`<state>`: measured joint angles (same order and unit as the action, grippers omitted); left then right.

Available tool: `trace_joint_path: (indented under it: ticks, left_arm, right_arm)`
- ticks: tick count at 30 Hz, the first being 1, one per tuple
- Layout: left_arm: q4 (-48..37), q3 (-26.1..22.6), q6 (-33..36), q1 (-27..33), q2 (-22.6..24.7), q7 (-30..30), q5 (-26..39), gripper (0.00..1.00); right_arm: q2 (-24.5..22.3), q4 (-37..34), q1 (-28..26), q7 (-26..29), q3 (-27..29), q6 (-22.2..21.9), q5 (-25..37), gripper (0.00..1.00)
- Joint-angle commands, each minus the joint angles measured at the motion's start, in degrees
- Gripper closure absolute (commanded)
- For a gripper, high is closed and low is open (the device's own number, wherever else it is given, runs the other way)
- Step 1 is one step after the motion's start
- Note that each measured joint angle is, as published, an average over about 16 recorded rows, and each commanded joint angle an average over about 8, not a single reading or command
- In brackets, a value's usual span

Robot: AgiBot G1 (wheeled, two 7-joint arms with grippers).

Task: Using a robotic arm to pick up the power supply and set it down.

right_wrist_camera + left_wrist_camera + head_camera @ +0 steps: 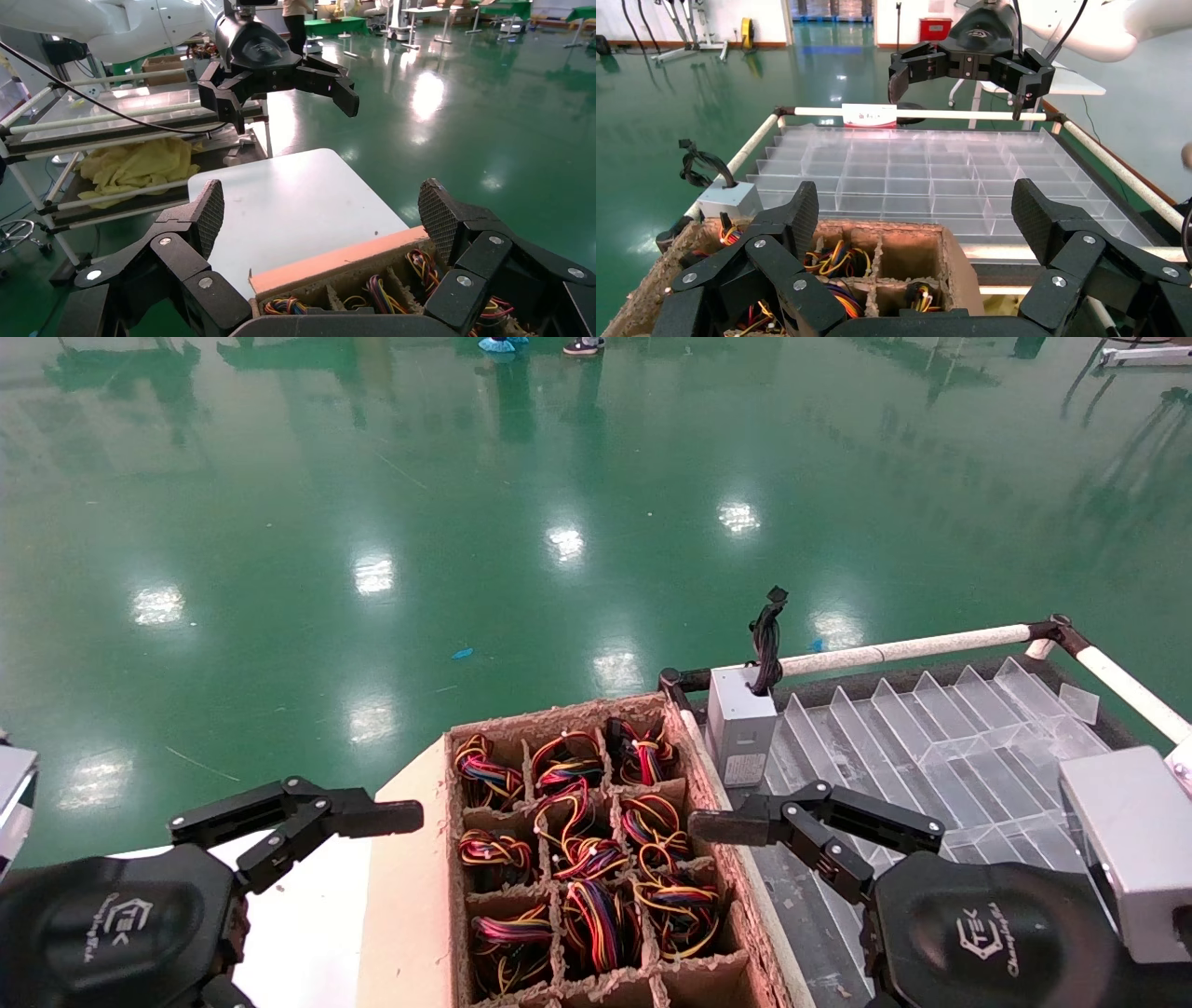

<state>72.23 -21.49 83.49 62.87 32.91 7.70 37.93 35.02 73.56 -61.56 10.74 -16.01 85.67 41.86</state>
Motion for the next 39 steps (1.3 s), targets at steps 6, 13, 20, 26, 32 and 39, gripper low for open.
trace_joint_path:
  ticks: [6,13,20,26,32,39]
  left_arm:
    - [0.0,0.0,0.0,0.0,0.0,0.0,0.0,0.99]
    - [0.0,0.0,0.0,0.0,0.0,0.0,0.0,1.00]
    - [0.0,0.0,0.0,0.0,0.0,0.0,0.0,1.00]
    - [0.0,0.0,0.0,0.0,0.0,0.0,0.0,1.00]
    - [0.0,0.0,0.0,0.0,0.0,0.0,0.0,1.00]
    - [0.0,0.0,0.0,0.0,0.0,0.0,0.0,1.00]
  right_arm:
    - [0.0,0.0,0.0,0.0,0.0,0.0,0.0,0.00]
    - [0.0,0.0,0.0,0.0,0.0,0.0,0.0,0.00]
    - [0.0,0.0,0.0,0.0,0.0,0.0,0.0,0.00]
    - [0.0,0.0,0.0,0.0,0.0,0.0,0.1,0.00]
    - [-0.5,-0.3,-0.6,0.3,-1.2,-1.1,3.7,0.00]
    - [-0.6,-0.5,-4.2,2.4,-4.8,-2.3,12.9,0.00]
